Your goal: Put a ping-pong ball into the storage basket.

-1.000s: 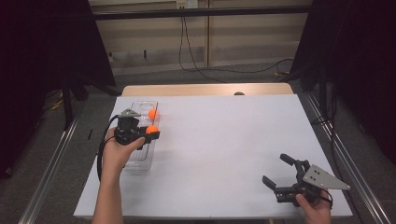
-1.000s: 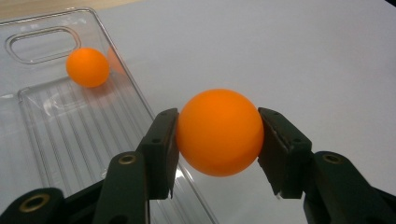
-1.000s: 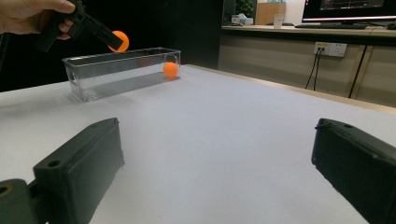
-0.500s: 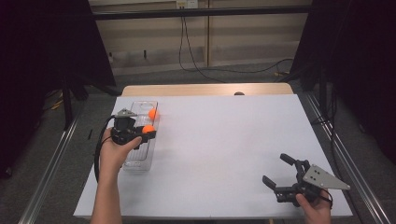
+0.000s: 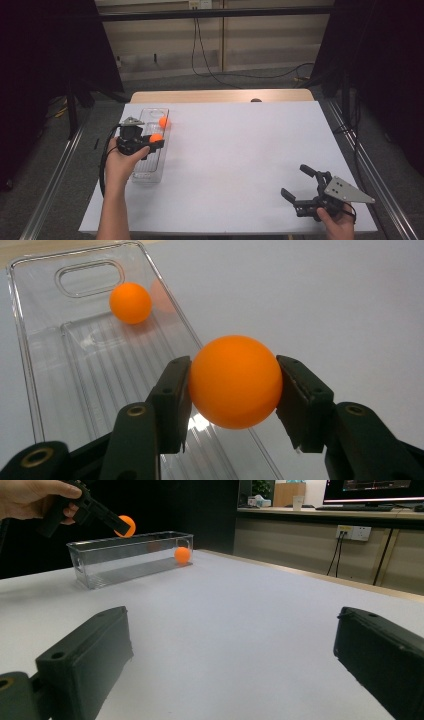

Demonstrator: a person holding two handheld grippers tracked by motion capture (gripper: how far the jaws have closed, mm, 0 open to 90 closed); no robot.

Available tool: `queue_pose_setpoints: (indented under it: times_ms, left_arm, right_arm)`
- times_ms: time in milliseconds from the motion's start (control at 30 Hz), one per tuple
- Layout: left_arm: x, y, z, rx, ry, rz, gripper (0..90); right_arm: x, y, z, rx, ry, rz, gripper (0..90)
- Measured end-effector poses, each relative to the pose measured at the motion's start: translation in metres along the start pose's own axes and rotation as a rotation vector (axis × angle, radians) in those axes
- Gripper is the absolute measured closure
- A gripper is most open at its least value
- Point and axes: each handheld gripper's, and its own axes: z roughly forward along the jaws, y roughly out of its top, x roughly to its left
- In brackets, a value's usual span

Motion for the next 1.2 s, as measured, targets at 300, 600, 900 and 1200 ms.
queue_pose_setpoints:
  times_ms: [300,600,900,1200]
  left_arm:
    - [0.006,-0.003,-0.001,-0.001,0.024,-0.008,50.8]
    - [0.012,-0.007,0.004,0.005,0.052,-0.026,50.8]
    - [0.017,-0.01,0.004,0.0,0.083,-0.04,50.8]
    - [0.022,-0.012,0.006,0.001,0.099,-0.048,50.7]
  right_arm:
    - [0.0,0.0,0.0,0.0,-0.002,0.003,1.3]
    - [0.0,0.0,0.0,0.002,-0.005,0.008,1.3]
    - [-0.001,0.0,0.0,0.002,-0.005,0.009,1.3]
    - [-0.001,0.0,0.0,0.001,-0.007,0.01,1.2]
